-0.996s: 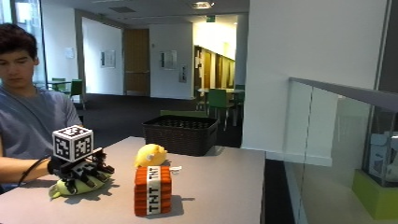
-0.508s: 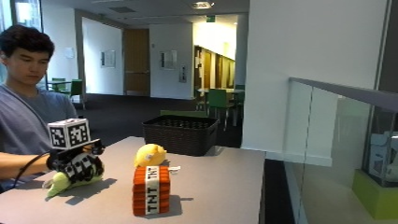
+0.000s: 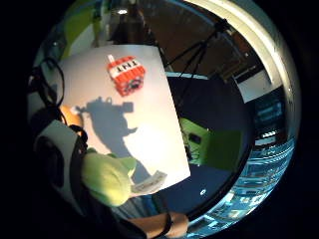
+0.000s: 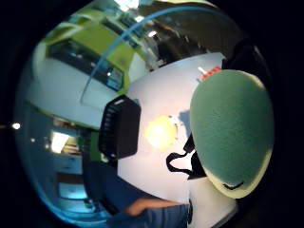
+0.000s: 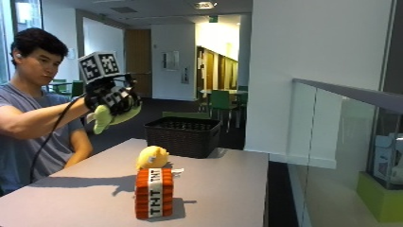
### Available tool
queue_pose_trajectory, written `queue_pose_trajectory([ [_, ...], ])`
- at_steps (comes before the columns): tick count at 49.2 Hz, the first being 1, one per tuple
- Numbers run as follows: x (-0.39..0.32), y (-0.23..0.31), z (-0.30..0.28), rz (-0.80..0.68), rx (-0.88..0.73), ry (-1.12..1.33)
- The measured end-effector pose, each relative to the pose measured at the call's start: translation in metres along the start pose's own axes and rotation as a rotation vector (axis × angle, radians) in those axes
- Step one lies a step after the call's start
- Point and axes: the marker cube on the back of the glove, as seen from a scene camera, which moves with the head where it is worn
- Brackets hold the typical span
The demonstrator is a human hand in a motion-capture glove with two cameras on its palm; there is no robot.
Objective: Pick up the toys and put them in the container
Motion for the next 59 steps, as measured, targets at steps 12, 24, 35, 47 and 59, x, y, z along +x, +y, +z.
queue_pose_trajectory([
  [12, -0.146, -0.037, -0.021, -0.163, 0.019, -0.013],
  [24, -0.322, -0.020, 0.003, -0.339, -0.047, -0.099],
  [35, -0.353, -0.012, 0.044, -0.380, -0.112, -0.178],
  [47, -0.360, -0.004, 0.052, -0.465, -0.259, -0.165],
  [59, -0.325, -0.012, 0.026, -0.444, -0.112, -0.023],
])
